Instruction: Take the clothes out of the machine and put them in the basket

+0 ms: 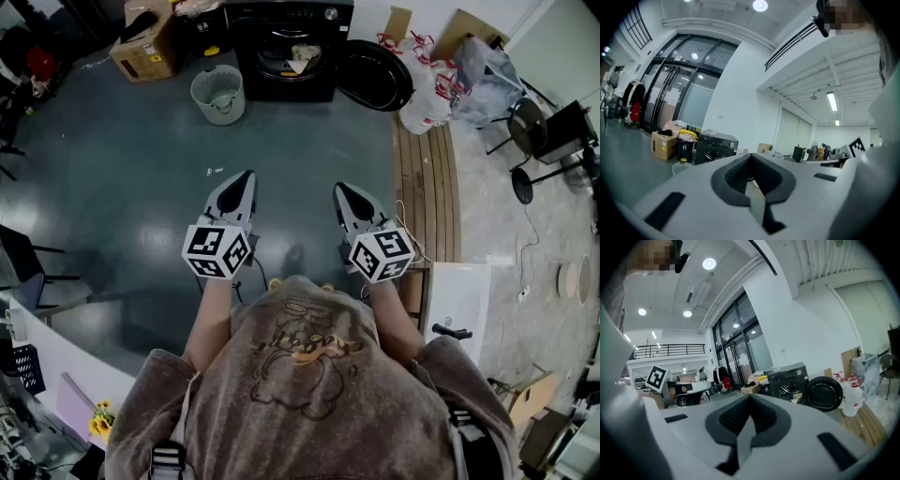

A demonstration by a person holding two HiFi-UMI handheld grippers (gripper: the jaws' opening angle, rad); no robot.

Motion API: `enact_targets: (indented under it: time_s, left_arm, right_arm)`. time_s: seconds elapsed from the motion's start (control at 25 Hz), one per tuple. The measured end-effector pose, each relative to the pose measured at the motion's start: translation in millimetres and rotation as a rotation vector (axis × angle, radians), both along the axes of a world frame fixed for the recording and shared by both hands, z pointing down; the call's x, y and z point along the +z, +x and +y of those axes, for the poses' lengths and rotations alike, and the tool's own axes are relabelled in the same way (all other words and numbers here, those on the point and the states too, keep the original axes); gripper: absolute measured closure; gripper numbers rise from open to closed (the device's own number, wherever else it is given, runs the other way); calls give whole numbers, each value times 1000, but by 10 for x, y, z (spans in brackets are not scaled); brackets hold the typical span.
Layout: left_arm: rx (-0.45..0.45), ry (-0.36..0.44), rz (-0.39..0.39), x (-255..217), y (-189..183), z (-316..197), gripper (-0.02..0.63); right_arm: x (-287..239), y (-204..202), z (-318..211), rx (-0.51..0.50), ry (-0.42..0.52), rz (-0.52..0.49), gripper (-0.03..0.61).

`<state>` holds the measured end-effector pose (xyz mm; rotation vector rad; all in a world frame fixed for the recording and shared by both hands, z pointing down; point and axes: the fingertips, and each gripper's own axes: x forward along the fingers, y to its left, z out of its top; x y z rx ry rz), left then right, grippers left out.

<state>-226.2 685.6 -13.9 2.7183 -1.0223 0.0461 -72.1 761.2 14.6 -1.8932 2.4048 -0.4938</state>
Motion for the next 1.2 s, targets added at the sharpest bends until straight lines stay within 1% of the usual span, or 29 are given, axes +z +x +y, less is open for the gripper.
enact_targets:
  time_s: [0.24, 0.36, 0.48, 0.56, 0.88, 1.04, 1.2]
  left_arm:
    - [16, -5, 1, 69, -60, -43, 611]
    - [35, -8, -8, 137, -189, -75, 611]
    - [39, -14, 0, 150, -360, -143, 611]
    - [44, -10, 6, 146, -394, -221, 611]
    - [49, -4, 6, 250, -370, -542, 611]
    - [49, -7, -9, 307, -311, -845, 611]
    - [48, -16, -17, 386, -150, -1272, 611]
  right_arm:
    - [41, -97, -88, 16, -2, -28, 581]
    - [107, -243, -98, 30, -6, -26, 581]
    - [134, -426, -178, 21, -6, -9, 581]
    - [129, -449, -263, 30, -6, -3, 581]
    - [238, -439, -587, 41, -27, 7, 581]
    - [326, -386, -904, 39, -36, -13, 581]
    - [425, -225, -1369, 34, -40, -26, 581]
